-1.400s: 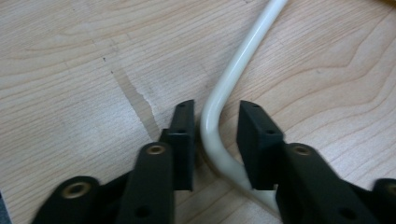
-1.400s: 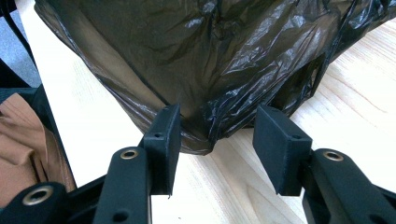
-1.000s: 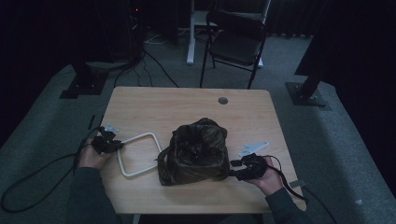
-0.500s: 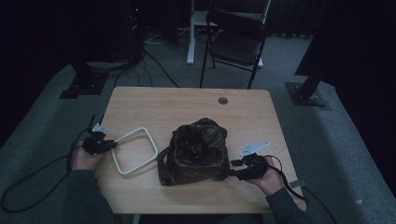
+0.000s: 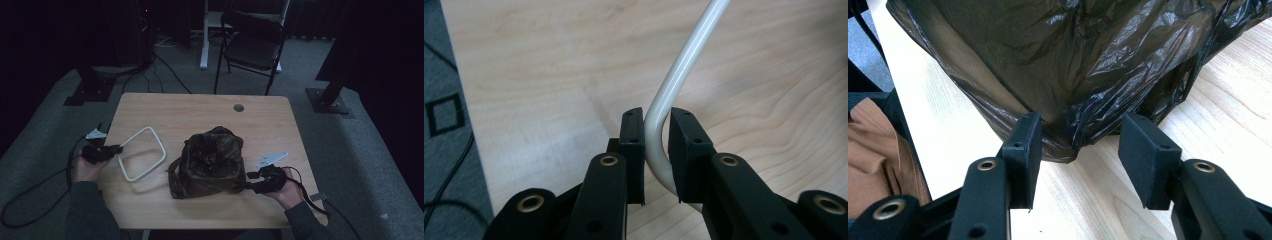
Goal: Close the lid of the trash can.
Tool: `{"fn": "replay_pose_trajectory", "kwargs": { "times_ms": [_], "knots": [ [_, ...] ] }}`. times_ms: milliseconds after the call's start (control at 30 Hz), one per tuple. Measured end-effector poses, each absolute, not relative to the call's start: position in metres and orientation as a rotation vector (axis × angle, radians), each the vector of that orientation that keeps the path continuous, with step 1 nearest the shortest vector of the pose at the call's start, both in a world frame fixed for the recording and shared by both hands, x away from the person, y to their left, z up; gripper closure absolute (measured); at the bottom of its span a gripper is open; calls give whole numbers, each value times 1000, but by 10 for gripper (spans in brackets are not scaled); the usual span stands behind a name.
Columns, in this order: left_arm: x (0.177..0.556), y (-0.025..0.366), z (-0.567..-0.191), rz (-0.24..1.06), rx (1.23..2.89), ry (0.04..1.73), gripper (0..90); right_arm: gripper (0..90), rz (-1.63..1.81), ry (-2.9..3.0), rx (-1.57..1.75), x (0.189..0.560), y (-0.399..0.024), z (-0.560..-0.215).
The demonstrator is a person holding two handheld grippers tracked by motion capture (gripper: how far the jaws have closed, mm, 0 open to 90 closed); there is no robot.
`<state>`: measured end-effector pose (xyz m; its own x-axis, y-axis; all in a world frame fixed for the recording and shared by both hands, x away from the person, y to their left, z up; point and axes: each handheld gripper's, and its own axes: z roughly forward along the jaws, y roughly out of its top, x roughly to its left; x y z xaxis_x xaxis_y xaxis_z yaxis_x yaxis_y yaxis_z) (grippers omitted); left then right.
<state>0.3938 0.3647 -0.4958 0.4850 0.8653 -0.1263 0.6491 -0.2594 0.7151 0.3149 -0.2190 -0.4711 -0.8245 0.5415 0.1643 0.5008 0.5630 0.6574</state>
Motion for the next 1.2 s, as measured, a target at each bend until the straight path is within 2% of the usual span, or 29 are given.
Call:
{"fn": "replay_pose_trajectory", "kwargs": {
  "times_ms": [600,1200],
  "knots": [
    [391,354,-471,345,1930,1128,779,515,1116,2735,908,315,-219,-472],
    [396,317,-447,325,1993,1033,781,515,1128,2727,910,315,-220,-469]
  ]
}}
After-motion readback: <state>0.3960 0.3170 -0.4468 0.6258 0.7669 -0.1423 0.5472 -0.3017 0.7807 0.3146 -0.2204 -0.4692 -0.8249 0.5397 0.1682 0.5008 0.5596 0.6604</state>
